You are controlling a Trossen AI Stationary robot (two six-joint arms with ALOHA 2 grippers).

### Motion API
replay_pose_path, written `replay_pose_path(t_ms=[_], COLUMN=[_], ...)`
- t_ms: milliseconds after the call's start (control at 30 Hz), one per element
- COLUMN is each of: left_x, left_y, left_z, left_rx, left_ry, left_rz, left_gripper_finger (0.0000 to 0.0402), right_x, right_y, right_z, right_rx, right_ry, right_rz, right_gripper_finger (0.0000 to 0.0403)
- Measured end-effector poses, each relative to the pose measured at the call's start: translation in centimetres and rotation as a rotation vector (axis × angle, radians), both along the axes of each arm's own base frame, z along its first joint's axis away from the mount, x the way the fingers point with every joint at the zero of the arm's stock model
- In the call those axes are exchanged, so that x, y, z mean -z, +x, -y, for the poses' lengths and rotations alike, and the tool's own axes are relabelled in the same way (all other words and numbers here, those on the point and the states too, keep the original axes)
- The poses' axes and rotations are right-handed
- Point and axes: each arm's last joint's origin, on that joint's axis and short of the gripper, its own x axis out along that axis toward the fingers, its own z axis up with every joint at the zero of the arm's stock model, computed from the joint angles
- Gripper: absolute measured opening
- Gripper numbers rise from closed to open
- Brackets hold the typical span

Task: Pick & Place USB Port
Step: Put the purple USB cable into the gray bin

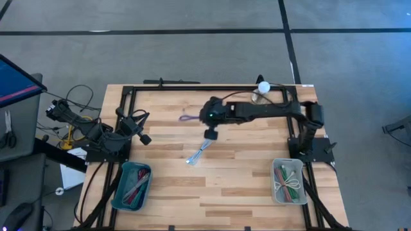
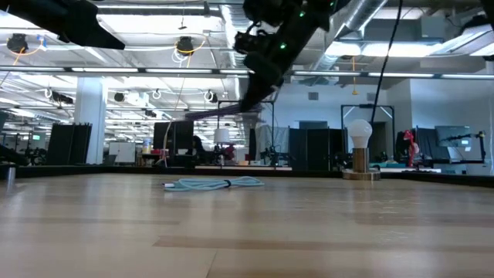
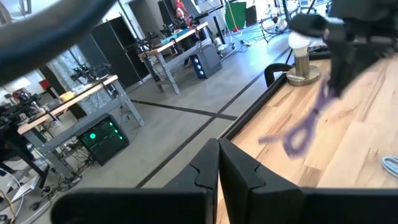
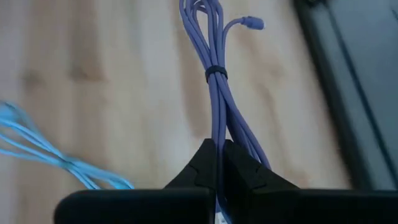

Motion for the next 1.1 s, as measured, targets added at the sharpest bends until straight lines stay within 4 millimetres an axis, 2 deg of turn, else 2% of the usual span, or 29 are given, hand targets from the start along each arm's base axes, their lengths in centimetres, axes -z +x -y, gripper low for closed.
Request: replay_pose_path(t_ms=[233, 433, 600, 767, 933, 1100], left_x=[0.0, 0.0, 0.0, 0.0, 0.0, 0.0], left_y=[0.0, 0.0, 0.0, 0.0, 0.0, 0.0], left_z=[0.0, 0.0, 0.0, 0.0, 0.0, 0.0], left_rx=[0.0, 0.0, 0.0, 0.0, 0.0, 0.0], left_ry=[0.0, 0.0, 0.0, 0.0, 0.0, 0.0], left_rz=[0.0, 0.0, 0.0, 0.0, 0.0, 0.0], left_gripper_finger=[0.0012, 0.0012, 0.0012, 0.0012, 0.0012, 0.0012], right_x=[-2.5, -4.8, -7.2, -9.0, -8.6, -6.7], right_y=[-3.9, -7.4, -11.2, -14.7, -18.6, -21.3], right_z=[1.4, 0.8, -1.2, -4.3, -7.2, -9.8], right_rx=[0.164, 0.223, 0.297, 0.325, 0.398, 0.444], right_ry=[-0.001, 0.046, 0.107, 0.114, 0.141, 0.244], right_rz=[-0.118, -0.205, -0.266, -0.173, -0.063, -0.026], right_gripper_finger=[0.0, 0.0, 0.0, 0.0, 0.0, 0.0])
